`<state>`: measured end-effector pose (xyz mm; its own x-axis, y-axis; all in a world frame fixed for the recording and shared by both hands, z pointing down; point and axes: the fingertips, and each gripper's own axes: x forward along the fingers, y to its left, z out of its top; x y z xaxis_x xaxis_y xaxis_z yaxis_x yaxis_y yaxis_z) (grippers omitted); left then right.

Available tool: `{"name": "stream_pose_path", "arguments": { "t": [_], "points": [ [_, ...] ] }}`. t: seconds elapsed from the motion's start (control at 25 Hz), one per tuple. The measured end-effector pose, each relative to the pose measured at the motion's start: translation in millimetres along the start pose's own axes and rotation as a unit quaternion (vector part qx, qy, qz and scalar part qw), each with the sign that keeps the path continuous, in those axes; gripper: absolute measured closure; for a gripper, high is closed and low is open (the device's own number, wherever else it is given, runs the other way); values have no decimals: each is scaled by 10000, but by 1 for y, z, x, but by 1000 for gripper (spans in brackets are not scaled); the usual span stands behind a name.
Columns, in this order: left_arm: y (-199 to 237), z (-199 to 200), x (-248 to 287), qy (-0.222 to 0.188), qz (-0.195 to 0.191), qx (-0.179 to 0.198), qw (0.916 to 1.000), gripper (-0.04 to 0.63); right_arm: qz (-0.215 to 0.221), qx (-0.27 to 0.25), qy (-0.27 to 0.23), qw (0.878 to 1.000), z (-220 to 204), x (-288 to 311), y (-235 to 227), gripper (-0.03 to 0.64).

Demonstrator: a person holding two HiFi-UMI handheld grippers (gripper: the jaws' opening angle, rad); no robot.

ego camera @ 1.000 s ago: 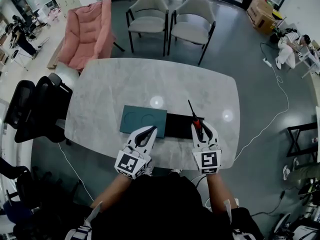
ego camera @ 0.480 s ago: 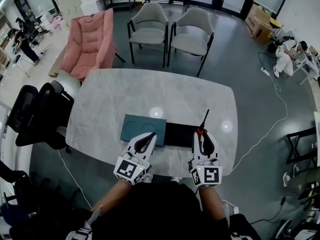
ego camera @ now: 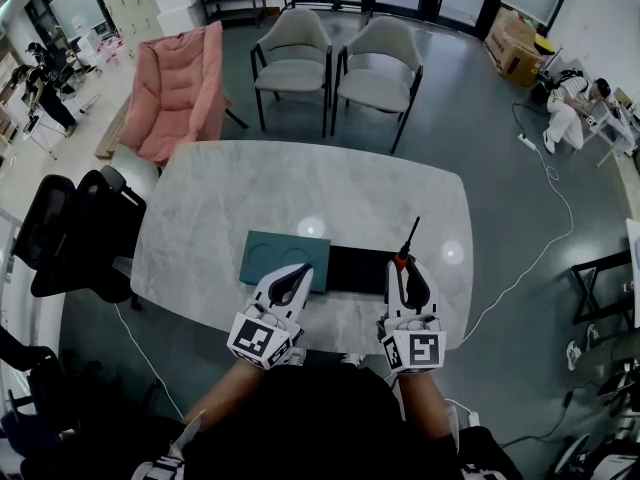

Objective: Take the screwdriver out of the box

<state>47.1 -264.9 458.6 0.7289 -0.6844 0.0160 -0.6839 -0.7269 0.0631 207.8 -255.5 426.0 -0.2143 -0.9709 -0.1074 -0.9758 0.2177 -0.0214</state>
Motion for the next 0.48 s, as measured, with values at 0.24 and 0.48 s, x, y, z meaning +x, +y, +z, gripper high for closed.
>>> {"name": "stream_pose_path", "arguments": {
  "t": [0.24,0.48],
  "points": [
    [-2,2,1,-19,-14,10,10000,589,-5,24,-1,10000,1,-1,0,505],
    [-1,1,0,-4,-34,29,10000,589,-6,-7,-7,10000,0,1,3,505]
  ]
}}
